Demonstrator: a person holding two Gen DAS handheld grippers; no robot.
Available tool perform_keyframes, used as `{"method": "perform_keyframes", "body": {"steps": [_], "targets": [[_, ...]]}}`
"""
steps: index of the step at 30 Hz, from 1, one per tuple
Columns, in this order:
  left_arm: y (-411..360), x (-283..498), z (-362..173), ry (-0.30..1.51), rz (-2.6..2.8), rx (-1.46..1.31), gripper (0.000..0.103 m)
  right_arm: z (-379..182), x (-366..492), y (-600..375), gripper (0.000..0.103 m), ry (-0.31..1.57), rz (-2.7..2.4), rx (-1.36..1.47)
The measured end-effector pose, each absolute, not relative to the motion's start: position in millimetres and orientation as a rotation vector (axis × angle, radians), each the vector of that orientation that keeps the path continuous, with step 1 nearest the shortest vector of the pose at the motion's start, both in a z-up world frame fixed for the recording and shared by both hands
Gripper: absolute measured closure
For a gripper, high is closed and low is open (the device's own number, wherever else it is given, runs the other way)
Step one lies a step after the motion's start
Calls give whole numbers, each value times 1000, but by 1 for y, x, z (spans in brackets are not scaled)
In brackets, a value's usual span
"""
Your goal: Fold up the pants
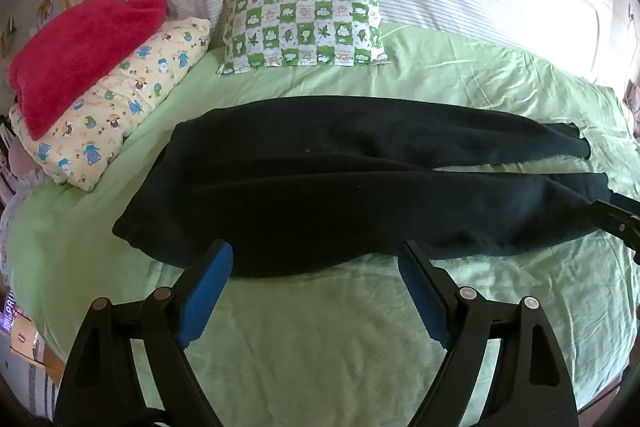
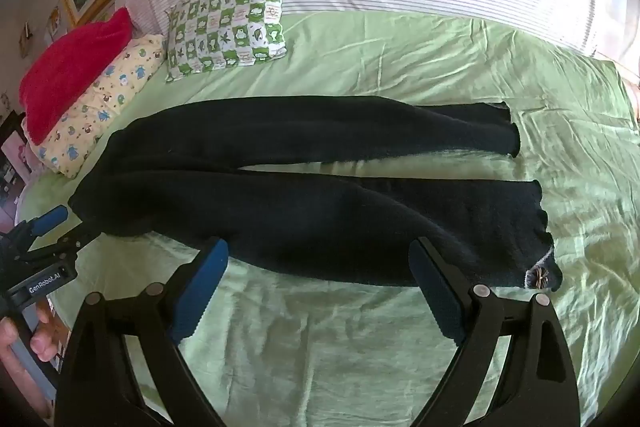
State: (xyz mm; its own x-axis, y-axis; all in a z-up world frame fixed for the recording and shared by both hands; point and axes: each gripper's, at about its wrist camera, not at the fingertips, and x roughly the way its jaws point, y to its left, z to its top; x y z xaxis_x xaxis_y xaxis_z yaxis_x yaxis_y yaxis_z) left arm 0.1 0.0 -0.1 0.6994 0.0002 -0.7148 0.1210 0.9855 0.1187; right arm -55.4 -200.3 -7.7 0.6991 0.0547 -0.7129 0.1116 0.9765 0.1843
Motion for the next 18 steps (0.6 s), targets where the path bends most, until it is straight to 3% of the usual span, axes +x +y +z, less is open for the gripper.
{"method": "perform_keyframes", "body": {"steps": [18], "targets": [[-5, 0, -6, 793, -94, 152, 18, -10, -58, -208, 11, 799, -36, 238]]}}
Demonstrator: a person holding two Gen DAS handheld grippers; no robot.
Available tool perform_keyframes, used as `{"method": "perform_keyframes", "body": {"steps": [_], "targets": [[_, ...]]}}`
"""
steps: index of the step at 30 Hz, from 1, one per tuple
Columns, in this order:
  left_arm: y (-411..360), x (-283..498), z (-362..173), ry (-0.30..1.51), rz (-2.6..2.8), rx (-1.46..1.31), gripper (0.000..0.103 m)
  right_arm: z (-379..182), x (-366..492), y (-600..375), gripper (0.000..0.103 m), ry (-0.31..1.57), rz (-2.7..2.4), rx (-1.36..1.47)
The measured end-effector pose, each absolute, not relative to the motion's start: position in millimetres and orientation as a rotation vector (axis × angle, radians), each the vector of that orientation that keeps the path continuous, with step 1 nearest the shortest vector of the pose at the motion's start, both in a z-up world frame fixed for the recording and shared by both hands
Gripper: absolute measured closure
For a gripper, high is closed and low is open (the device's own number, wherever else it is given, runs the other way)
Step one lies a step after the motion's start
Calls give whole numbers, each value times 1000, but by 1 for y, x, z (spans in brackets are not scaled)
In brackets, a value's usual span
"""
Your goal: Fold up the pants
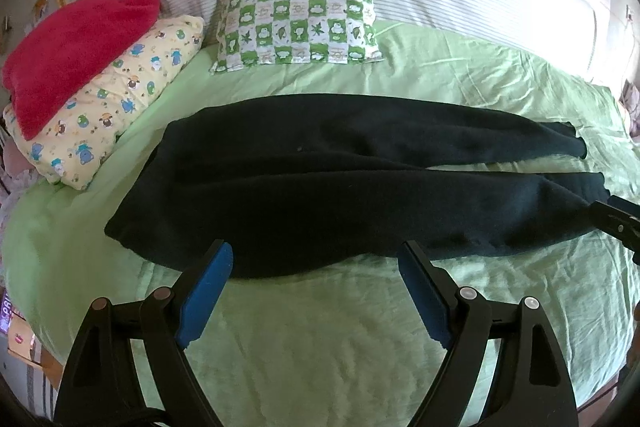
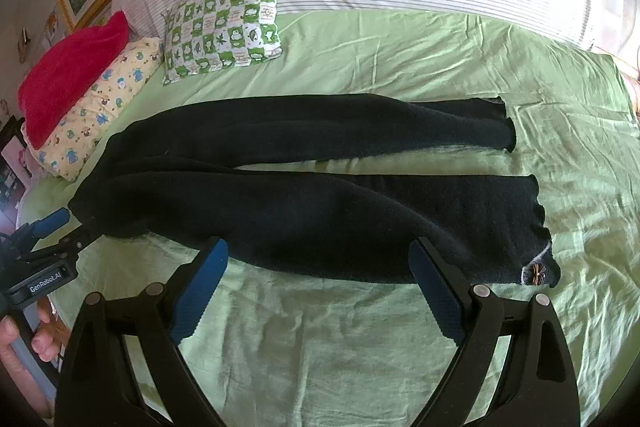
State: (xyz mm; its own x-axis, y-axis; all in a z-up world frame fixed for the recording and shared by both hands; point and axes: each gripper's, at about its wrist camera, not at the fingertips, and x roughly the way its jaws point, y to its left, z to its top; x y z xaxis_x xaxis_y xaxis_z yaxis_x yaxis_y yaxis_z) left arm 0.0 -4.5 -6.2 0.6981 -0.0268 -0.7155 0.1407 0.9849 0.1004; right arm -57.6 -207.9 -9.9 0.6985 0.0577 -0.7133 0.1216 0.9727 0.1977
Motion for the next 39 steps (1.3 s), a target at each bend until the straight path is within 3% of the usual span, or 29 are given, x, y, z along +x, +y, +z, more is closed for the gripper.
{"method": "perform_keyframes", "body": {"steps": [18, 26, 39], "targets": [[-6, 24, -7, 881, -229, -18, 17, -17, -61, -239, 11, 799, -68, 307], [-29, 15, 3, 786, -245, 159, 17, -15, -67, -253, 11, 781, -90, 326], [-30, 24, 11, 763, -285, 69, 16, -7, -66, -284, 11, 745, -138, 335]]}}
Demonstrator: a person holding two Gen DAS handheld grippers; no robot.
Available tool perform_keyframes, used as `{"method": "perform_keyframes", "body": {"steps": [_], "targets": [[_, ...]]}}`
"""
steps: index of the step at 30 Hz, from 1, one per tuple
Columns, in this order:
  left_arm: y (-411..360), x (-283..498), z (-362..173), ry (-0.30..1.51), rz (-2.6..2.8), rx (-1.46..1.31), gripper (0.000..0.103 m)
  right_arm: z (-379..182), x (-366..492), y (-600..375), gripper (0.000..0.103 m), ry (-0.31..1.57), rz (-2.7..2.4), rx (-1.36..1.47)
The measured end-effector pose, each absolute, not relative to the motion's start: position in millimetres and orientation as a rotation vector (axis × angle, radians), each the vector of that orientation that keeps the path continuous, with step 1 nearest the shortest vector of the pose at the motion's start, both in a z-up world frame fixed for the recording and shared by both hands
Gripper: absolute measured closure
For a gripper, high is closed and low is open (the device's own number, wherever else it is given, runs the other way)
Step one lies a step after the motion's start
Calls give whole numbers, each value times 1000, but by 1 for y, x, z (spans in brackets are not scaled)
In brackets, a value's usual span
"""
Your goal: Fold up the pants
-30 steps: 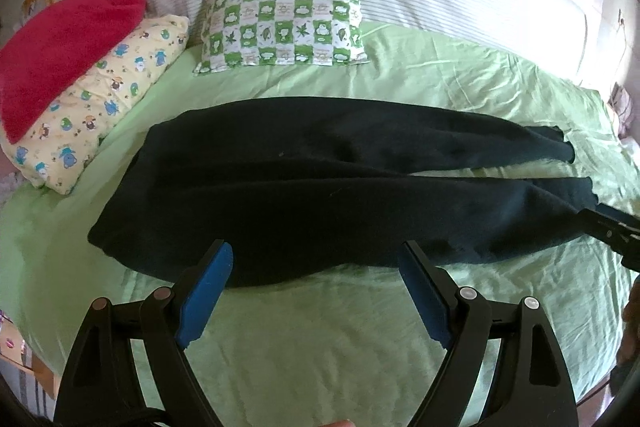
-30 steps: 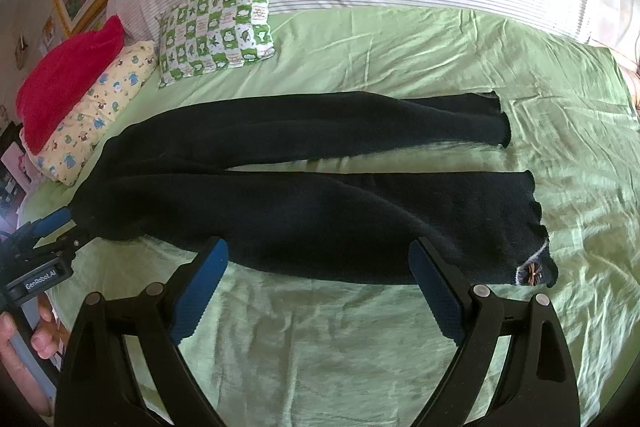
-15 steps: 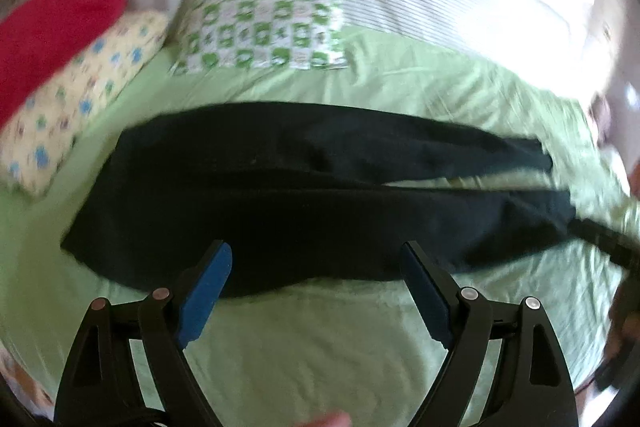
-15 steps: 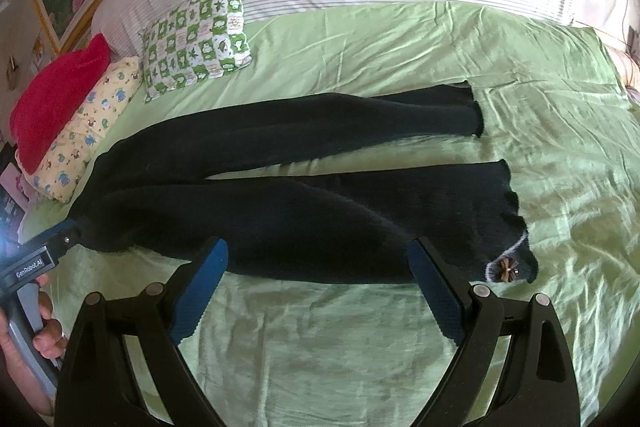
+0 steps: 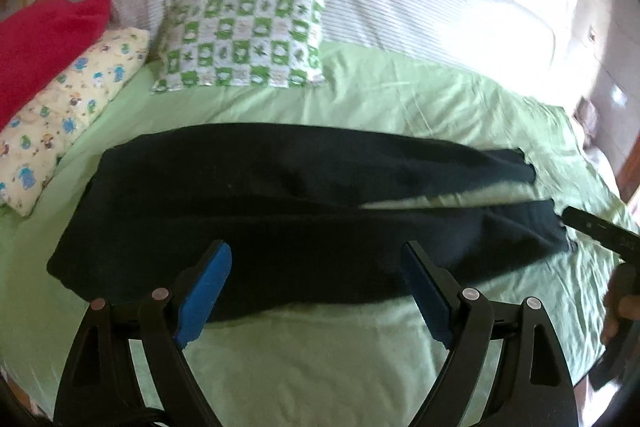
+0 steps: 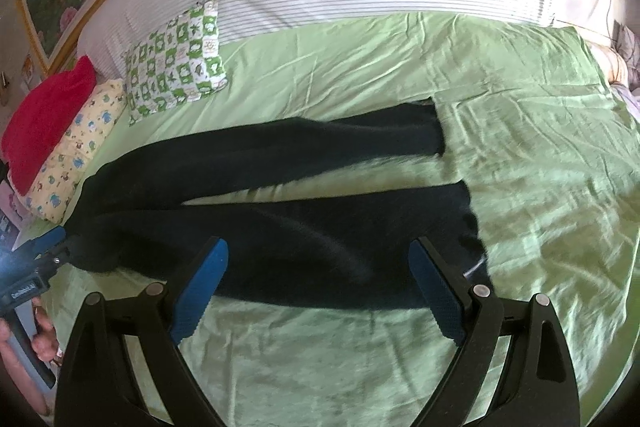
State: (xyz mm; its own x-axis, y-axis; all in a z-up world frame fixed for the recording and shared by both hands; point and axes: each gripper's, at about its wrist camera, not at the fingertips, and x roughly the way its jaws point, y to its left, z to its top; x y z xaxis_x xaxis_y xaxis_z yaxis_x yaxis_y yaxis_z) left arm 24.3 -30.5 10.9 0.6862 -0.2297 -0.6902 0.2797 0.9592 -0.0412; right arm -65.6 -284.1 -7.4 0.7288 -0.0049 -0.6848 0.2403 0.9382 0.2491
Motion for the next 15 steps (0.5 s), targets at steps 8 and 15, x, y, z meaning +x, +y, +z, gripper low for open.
{"method": "perform_keyframes", "body": {"steps": [8, 15], "targets": [[-39, 50, 10, 784, -352, 148, 19, -9, -58, -305, 11, 742, -145, 350], [-32, 99, 20, 790, -408, -38, 18, -7, -43, -328, 11, 753, -163, 345]]}}
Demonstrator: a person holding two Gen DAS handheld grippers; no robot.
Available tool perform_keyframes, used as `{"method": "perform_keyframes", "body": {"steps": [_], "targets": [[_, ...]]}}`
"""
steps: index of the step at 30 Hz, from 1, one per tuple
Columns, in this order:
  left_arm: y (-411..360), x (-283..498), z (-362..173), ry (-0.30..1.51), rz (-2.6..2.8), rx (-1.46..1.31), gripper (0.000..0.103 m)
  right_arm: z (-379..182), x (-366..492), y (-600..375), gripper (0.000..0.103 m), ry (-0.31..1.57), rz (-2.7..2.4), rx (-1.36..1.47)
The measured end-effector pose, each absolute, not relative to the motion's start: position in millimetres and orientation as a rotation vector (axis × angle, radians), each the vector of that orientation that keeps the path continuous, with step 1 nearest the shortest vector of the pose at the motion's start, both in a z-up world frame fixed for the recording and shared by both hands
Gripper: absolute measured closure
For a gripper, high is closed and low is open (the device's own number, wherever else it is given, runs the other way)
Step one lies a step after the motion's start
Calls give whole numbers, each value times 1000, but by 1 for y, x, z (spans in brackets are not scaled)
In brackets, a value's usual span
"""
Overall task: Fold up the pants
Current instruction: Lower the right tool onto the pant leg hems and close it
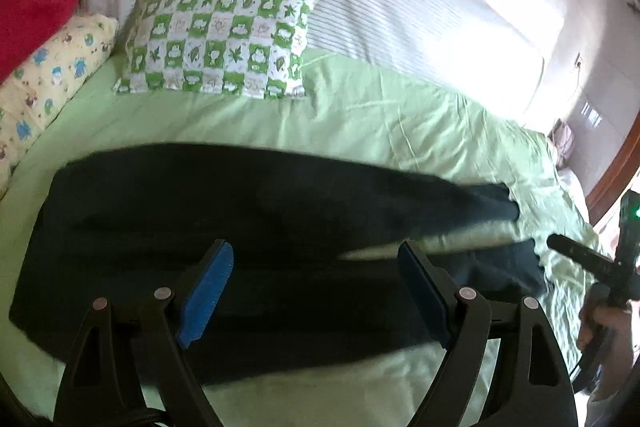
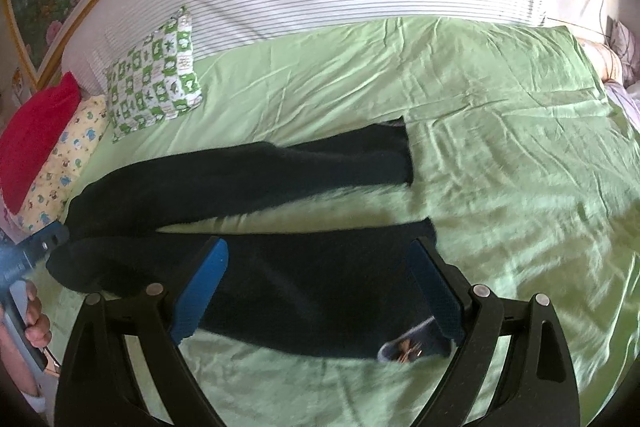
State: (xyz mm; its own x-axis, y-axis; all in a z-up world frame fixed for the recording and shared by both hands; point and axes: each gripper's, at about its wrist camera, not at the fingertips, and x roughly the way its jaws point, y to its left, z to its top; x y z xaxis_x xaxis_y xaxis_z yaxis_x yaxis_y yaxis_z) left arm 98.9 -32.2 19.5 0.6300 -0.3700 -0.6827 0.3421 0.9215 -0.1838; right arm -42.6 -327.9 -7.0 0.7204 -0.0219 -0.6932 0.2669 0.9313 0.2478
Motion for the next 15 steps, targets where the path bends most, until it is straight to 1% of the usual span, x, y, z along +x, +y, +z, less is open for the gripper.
{"method": "perform_keyframes", "body": {"steps": [4, 5, 15], "targets": [[-61, 115, 23, 740, -374, 201, 18, -6, -31, -337, 11, 760, -166, 326], [-65, 117, 23, 745, -389, 224, 18, -6, -28, -340, 11, 761, -169, 325], [-101, 126, 7, 794, -458, 308, 18, -7, -5, -348, 11, 767, -146, 318]]}}
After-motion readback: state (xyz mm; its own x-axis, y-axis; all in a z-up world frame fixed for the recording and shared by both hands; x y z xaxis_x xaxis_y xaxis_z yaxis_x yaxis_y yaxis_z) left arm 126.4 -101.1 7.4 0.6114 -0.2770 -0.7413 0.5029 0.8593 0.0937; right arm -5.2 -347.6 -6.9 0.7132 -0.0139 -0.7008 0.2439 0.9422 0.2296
